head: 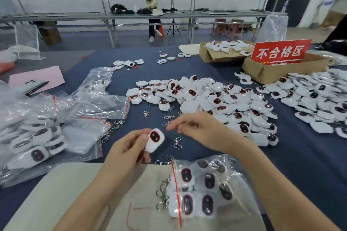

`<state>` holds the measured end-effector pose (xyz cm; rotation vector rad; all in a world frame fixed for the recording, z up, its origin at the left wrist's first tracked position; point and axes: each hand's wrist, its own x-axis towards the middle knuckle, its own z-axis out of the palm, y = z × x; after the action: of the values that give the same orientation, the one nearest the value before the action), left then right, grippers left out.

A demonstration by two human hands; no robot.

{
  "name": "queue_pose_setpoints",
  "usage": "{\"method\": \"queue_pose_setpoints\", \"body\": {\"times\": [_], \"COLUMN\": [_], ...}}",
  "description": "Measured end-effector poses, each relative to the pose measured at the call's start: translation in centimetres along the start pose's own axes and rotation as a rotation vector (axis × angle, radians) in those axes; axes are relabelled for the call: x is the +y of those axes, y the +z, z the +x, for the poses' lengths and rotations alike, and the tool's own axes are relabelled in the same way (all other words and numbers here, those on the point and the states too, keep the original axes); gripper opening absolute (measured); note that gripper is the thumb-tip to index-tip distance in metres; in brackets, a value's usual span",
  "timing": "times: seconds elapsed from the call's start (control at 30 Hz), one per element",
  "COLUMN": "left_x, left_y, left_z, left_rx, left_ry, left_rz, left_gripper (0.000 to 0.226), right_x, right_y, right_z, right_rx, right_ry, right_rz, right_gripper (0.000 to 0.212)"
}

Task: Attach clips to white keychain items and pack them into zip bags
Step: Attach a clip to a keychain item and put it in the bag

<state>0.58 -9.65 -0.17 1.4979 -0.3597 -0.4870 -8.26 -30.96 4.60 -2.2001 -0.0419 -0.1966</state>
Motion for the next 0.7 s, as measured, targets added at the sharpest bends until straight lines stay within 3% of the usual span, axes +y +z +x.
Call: {"method": "queue_pose_setpoints", "body": {"times": [0.07, 0.23, 0.47, 0.7], "left_x": [0.2, 1.4, 0.5, 0.8], "left_y": [-0.8, -1.7, -2.1, -2.6], "left_z": [-2.4, -5.9, -6.3, -7.1], "left_rx": [-0.042, -0.187, -0.070, -0.276], "left_ry": [-0.074, -0.075, -0.020, 0.073], "left_rz": [-0.027, 0.207, 0.363, 0.666], "left_gripper": [0.018, 0.023, 0.018, 0.028], "right_x": [-1.1, -2.4, -3.1, -3.1], "right_y": [1.0, 2.4, 2.5, 2.3], "right_z": [-0.7, -1.5, -1.9, -2.1], "right_rx": [-0.155, -0.389, -0.346, -0.325], "right_ry": [-0.010, 0.061, 0.084, 0.120], "right_rz": [-0.175, -0.453, -0.509, -0.486], "right_gripper": [0.042, 0.046, 0.030, 0.038]}}
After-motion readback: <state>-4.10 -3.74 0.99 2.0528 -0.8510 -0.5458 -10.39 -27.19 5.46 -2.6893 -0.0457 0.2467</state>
